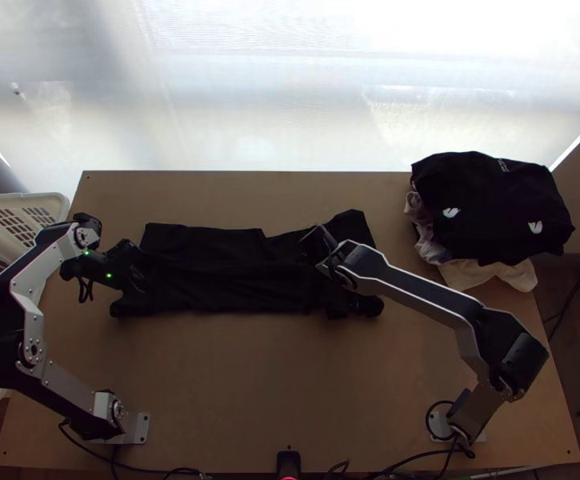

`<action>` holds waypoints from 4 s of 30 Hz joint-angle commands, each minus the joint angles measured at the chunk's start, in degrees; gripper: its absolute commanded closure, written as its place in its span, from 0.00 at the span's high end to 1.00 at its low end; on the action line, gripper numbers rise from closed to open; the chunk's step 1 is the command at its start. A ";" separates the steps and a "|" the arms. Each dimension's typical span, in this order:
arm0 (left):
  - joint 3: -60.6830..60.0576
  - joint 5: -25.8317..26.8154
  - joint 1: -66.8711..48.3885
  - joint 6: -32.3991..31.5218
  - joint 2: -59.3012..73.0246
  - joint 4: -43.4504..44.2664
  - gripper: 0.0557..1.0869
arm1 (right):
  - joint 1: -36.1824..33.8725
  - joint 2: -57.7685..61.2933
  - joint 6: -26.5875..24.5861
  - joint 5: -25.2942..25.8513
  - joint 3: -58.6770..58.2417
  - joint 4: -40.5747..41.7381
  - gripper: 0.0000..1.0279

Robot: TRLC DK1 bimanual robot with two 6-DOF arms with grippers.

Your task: Fold the t-shirt

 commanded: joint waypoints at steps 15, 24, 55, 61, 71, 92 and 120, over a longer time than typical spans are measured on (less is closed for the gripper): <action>4.91 -7.25 4.08 4.89 5.92 7.45 0.04 | 1.31 1.92 -0.60 -0.15 -0.91 1.76 0.03; 10.53 -10.33 5.66 7.35 6.62 9.38 0.04 | 1.31 1.57 -0.77 -0.06 -1.00 1.67 0.03; -26.20 -9.54 -6.02 16.93 -35.74 32.23 0.95 | 1.13 1.92 -0.77 -0.06 -0.03 1.67 0.03; -41.59 -12.97 -11.03 20.71 -51.47 39.18 0.95 | 0.34 2.18 -0.77 -0.06 0.14 1.50 0.03; -52.13 -19.12 -19.12 22.20 -57.27 45.77 0.95 | 0.17 3.59 -0.77 -0.06 1.73 1.50 0.03; -50.11 -21.49 -14.46 23.96 -37.59 66.51 0.95 | -0.71 3.33 -0.60 -0.15 -0.03 1.41 0.03; -46.16 -20.61 -11.21 28.44 -26.07 75.30 0.30 | -1.33 7.46 -0.86 -0.06 -0.21 6.68 0.03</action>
